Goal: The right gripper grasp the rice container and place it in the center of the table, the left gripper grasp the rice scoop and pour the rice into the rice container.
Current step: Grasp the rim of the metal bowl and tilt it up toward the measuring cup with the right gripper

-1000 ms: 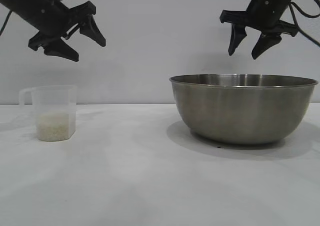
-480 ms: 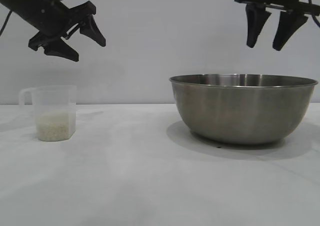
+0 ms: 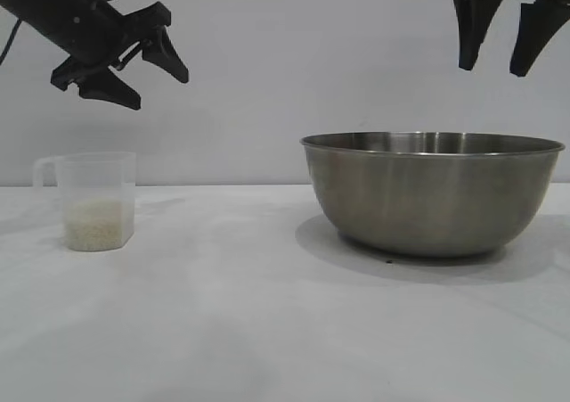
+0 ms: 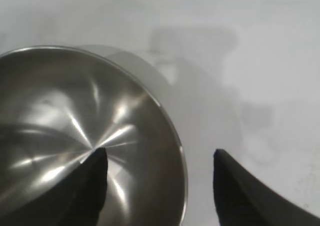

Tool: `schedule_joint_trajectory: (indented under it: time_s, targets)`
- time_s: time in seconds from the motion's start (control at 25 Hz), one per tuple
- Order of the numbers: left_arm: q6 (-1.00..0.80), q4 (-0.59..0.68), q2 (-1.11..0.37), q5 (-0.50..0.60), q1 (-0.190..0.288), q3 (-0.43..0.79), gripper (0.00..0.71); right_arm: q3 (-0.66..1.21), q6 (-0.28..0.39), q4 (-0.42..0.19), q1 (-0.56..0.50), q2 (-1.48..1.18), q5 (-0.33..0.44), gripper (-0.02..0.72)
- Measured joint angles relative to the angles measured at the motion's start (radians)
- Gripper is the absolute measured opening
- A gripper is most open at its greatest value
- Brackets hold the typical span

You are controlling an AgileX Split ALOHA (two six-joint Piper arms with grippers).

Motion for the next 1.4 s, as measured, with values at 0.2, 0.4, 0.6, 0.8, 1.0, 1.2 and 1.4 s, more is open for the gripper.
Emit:
schedule_joint_trajectory:
  time_s: [0.2,0.4,0.6,0.8,1.0,1.2,1.4]
  targets:
    - [0.000,0.000,0.000,0.000,0.000,0.000,0.513,0.029,-0.002,0.000,0.000,0.020,-0.002,0.387]
    - [0.000,0.000,0.000,0.000,0.000,0.000,0.513,0.029,-0.002,0.006,0.000,0.102,-0.008,0.387]
    - [0.000,0.000,0.000,0.000,0.000,0.000,0.513,0.030,-0.002,0.006,0.000,0.141,-0.012,0.209]
    - [0.000,0.000,0.000,0.000,0.000,0.000,0.513,0.030,-0.032,0.005,-0.002,0.143,-0.014,0.000]
    - [0.000,0.000,0.000,0.001,0.000,0.000,0.513,0.030,-0.092,0.070,-0.002,0.143,-0.018,0.000]
    - [0.000,0.000,0.000,0.002,0.000,0.000,0.513,0.030,-0.150,0.184,-0.002,0.141,-0.018,0.000]
    - [0.000,0.000,0.000,0.003,0.000,0.000,0.513,0.031,-0.179,0.243,-0.002,0.121,-0.020,0.000]
